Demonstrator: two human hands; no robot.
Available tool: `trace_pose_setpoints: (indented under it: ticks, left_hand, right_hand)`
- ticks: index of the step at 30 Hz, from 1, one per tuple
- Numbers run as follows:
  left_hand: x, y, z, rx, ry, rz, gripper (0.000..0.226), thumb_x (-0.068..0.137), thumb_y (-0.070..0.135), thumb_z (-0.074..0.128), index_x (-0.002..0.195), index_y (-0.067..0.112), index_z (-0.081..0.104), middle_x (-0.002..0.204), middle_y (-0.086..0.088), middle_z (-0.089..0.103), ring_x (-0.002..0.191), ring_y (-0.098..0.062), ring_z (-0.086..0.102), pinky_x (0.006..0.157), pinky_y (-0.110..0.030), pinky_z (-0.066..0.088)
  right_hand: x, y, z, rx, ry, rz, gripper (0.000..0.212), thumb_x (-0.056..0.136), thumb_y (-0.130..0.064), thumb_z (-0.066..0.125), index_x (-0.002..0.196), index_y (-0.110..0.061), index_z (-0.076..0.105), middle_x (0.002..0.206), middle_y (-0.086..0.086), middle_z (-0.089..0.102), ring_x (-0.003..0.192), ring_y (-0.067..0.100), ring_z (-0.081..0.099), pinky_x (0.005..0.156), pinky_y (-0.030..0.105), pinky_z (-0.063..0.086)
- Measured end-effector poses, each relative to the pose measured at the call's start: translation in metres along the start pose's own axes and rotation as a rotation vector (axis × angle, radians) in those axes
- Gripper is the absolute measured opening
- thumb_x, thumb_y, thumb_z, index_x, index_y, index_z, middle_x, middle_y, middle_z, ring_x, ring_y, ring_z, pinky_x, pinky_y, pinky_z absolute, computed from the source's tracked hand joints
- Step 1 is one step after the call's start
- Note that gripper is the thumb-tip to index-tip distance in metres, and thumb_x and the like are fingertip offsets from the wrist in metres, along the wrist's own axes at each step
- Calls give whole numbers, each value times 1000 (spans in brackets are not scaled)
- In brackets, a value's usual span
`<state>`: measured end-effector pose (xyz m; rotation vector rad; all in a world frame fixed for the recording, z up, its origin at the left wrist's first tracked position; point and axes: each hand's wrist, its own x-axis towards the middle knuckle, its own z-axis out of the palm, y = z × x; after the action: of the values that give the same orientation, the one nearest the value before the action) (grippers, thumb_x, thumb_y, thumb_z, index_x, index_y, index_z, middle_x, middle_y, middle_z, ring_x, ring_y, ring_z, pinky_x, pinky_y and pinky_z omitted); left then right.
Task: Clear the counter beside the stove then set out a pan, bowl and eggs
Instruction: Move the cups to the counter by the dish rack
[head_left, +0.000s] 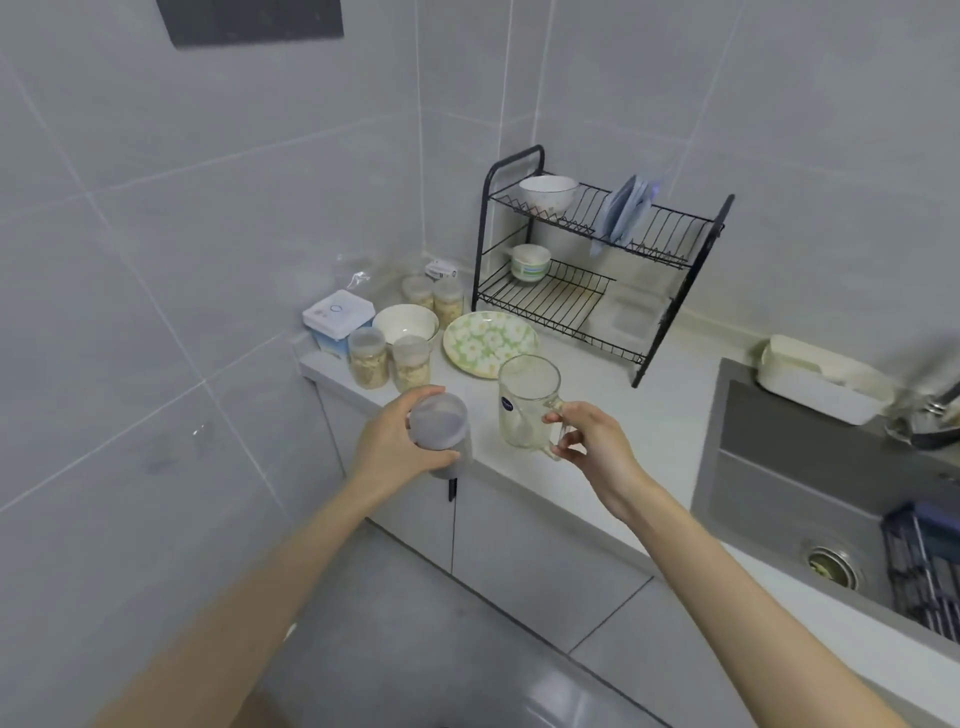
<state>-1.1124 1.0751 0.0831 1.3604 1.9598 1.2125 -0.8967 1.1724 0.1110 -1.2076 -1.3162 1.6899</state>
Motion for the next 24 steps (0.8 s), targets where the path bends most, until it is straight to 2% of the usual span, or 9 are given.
trace_pose_setpoints:
  ticks: [2,4,7,10,13,15,20,24]
  left_hand:
    - [26,-6,-2,-15,-17,-2,73,59,23,90,120,39,53,118,15,58,101,-9,55,76,-16,46]
    - [54,-13,-3,-25,-34,0,73,59,23,90,121,38,54,118,16,58,102,-9,56,74,-13,43]
    - [89,-18,-5,-35,-42,-8,75,60,20,89,124,33,53,116,15,57,102,-10,54,78,-20,45]
    - [130,-28,-2,-40,-45,-1,74,59,19,89,122,35,53,116,14,57,102,-11,55,83,-27,48]
    - [166,-35,3,-39,-43,-11,71,58,23,89,116,42,51,113,20,59,100,-8,56,79,-24,47]
    - [196,-39,9,-30,-45,-16,71,57,27,88,114,45,50,113,20,59,100,-7,55,78,-24,47]
    - [267,-50,29,8,-65,-71,70,59,17,86,120,31,53,112,10,59,102,-14,55,84,-32,48]
    - [308,-62,46,57,-113,-129,72,57,19,84,119,34,50,111,11,57,101,-13,54,78,-28,42]
  right_hand:
    - [24,-5,7,20,12,5,15,95,-12,48,86,-9,59,99,5,61,60,14,41,68,27,49]
    - [51,-10,14,32,25,10,15,95,-11,48,84,-9,59,99,6,61,60,14,41,67,26,49]
    - [86,-15,20,32,33,12,17,95,-10,48,82,-8,59,100,5,61,60,15,41,68,26,50]
    - [128,-17,26,26,27,27,16,95,-10,47,89,-5,61,98,1,61,61,15,41,67,24,50]
    - [168,-16,30,29,17,41,16,95,-10,48,88,-7,62,98,0,62,62,15,43,68,24,50]
    - [201,-14,32,42,4,60,16,95,-10,47,89,-8,61,98,1,62,62,15,44,75,28,51]
    - [275,-10,32,29,-21,127,17,97,-10,45,87,-10,59,100,4,61,63,15,45,82,31,51]
    - [319,-5,33,-3,-20,185,20,97,-8,40,87,-11,58,98,3,60,62,14,46,85,32,48]
